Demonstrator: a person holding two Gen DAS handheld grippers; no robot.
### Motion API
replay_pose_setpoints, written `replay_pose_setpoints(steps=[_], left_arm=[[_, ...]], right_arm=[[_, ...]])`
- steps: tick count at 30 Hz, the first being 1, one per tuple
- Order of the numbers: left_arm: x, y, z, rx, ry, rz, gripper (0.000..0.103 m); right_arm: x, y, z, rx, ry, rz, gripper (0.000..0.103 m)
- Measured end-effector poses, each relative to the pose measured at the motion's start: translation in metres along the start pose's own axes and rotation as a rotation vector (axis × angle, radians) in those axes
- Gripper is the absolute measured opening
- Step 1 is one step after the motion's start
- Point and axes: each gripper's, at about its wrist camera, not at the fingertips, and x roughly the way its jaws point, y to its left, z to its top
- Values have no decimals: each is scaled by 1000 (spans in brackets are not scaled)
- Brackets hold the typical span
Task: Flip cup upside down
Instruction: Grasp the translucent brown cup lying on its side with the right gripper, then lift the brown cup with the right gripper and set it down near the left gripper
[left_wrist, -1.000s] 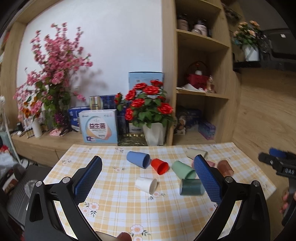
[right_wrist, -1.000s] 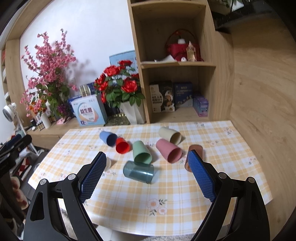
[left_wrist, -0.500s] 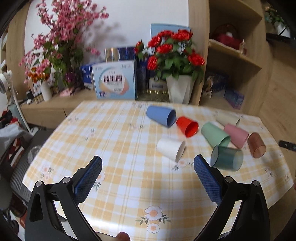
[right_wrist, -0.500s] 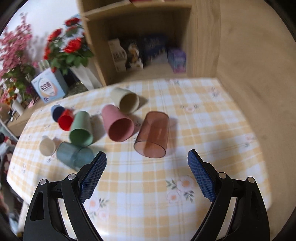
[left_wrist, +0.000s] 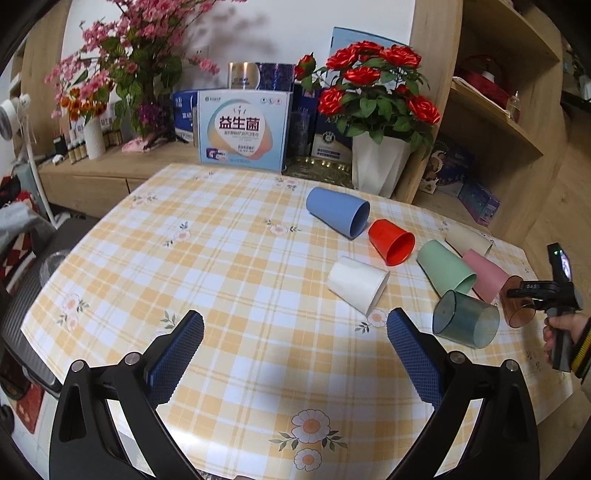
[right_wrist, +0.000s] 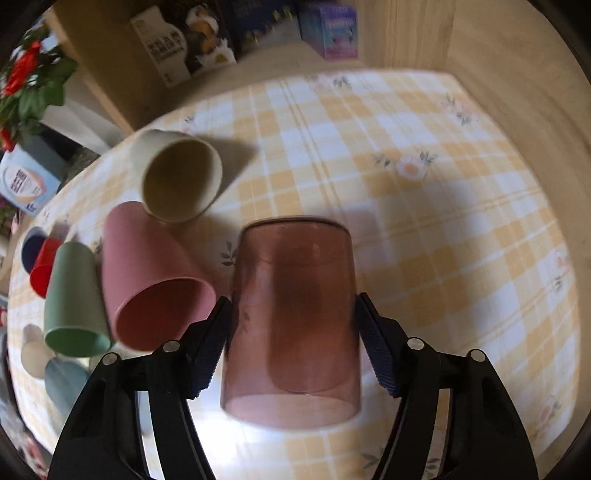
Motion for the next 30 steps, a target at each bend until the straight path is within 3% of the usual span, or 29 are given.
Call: replay_pose_setpoints(steps=[6, 17, 24, 26, 30], left_arm=[[2, 1, -2, -7, 0, -21, 97], [-8, 0, -4, -14, -6, -81, 97], [-17, 17, -4, -26, -4, -80, 97], [-19, 24, -4, -30, -1, -74, 97], [-28, 43, -7, -60, -8, -67, 97]], right_arm=[[-3, -4, -5, 37, -11, 11, 65], [-67, -5, -49, 40, -85, 71, 65], [-122, 58, -109, -21, -134, 192, 65], [-130, 86, -136, -33, -120, 272, 65], [-131, 145, -173, -112, -73, 346, 65]])
